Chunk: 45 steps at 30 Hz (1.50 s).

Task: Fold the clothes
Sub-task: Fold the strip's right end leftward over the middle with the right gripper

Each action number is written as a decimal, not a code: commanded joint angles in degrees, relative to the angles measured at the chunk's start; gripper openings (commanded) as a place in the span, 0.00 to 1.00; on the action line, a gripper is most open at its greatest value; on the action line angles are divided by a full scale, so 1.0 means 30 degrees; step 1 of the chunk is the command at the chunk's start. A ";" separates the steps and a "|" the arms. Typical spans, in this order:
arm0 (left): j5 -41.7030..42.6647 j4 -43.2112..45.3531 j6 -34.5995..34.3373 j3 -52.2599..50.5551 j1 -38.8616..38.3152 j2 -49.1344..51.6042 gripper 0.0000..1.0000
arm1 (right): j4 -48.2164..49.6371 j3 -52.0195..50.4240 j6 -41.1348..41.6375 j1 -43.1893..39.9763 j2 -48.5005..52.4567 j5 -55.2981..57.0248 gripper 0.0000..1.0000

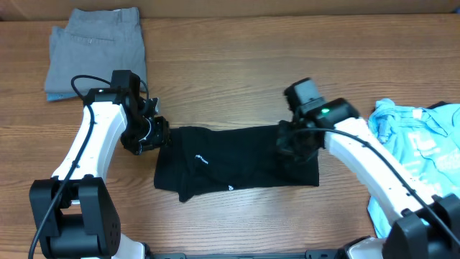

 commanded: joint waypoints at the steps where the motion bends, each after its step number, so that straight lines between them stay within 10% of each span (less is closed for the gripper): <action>1: 0.0058 -0.0080 0.0350 0.0321 0.0117 -0.0350 0.55 | 0.0984 0.0306 0.0685 0.0619 0.0838 -0.0342 0.08; 13: 0.0051 -0.0182 0.0350 0.0321 0.0124 -0.0350 0.56 | 0.2441 0.0306 0.0678 0.2441 0.1632 -0.1319 0.10; 17: 0.0051 -0.0189 0.0350 0.0321 0.0124 -0.0350 0.56 | 0.2492 0.0306 0.0670 0.2936 0.1632 -0.1311 0.43; 20: 0.0066 -0.0197 0.0342 0.0321 0.0124 -0.0350 0.56 | 0.1894 0.0306 0.0634 0.2943 0.1632 -0.1319 0.27; 30: 0.0058 -0.0117 0.0350 0.0321 0.0124 -0.0350 0.56 | 0.1239 0.0313 0.0175 0.0525 0.1421 -0.1304 0.45; 45: 0.0036 0.0335 0.0357 0.0321 0.0124 -0.0350 0.57 | 0.2346 -0.1581 0.1260 -0.3009 0.4255 -0.5457 0.08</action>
